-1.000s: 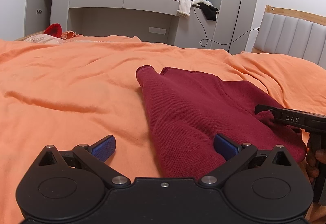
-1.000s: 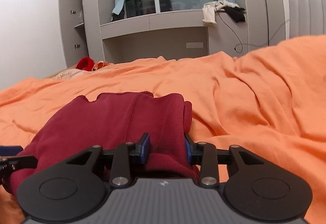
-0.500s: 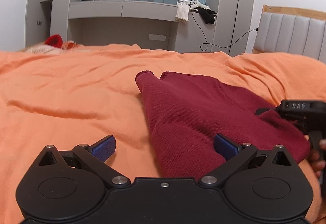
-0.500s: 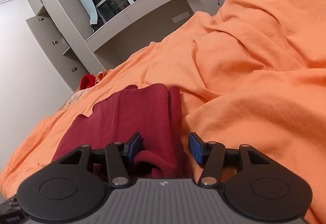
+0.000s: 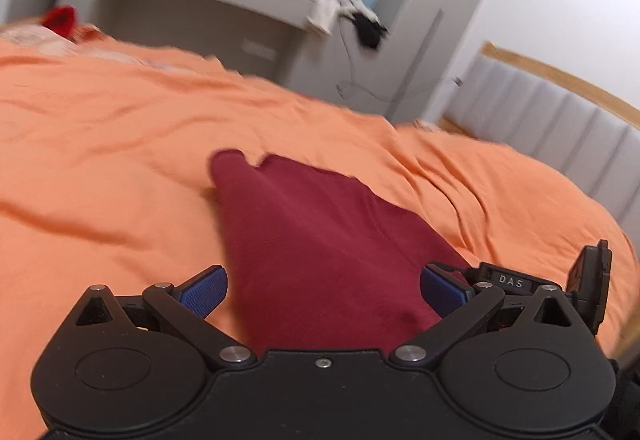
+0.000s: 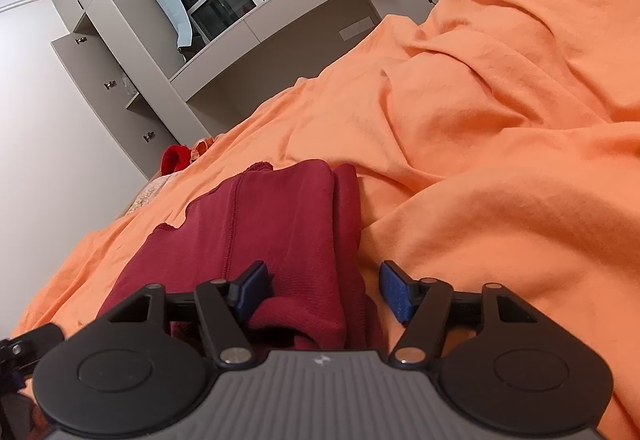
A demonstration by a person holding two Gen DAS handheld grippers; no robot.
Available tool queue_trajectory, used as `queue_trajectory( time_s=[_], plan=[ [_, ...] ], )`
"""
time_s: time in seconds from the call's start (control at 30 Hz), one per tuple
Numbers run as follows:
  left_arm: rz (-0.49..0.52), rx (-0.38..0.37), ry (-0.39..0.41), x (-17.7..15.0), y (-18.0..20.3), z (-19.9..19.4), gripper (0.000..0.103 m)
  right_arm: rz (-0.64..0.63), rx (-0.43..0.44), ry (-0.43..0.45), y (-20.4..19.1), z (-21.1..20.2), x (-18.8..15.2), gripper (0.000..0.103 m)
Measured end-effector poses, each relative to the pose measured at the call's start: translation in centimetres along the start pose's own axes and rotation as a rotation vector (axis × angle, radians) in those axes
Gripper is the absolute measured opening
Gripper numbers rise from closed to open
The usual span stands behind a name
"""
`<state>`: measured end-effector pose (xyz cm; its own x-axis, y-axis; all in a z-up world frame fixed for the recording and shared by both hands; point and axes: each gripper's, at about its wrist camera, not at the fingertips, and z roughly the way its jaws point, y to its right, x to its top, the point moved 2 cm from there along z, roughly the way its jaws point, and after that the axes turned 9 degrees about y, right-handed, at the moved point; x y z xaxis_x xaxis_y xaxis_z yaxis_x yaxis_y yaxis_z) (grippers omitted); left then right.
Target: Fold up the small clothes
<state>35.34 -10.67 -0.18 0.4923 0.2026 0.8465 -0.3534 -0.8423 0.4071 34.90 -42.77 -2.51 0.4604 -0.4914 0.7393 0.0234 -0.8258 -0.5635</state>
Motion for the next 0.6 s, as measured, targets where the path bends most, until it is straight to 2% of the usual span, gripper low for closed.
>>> queue_trajectory(
  time_s=[0.13, 0.23, 0.6],
  plan=[
    [-0.068, 0.029, -0.124, -0.9, -1.6, 3.3, 0.102, 0.016, 0.016, 0.0, 0.2, -0.1, 0.0, 0.072],
    [-0.077, 0.02, -0.091, -2.1, -2.1, 3.6, 0.103, 0.02, 0.019, -0.003, 0.2, -0.1, -0.1, 0.074],
    [-0.037, 0.057, -0.058, -2.5, -1.6, 2.9, 0.103, 0.014, 0.021, 0.0, 0.1, -0.1, -0.2, 0.079]
  ],
)
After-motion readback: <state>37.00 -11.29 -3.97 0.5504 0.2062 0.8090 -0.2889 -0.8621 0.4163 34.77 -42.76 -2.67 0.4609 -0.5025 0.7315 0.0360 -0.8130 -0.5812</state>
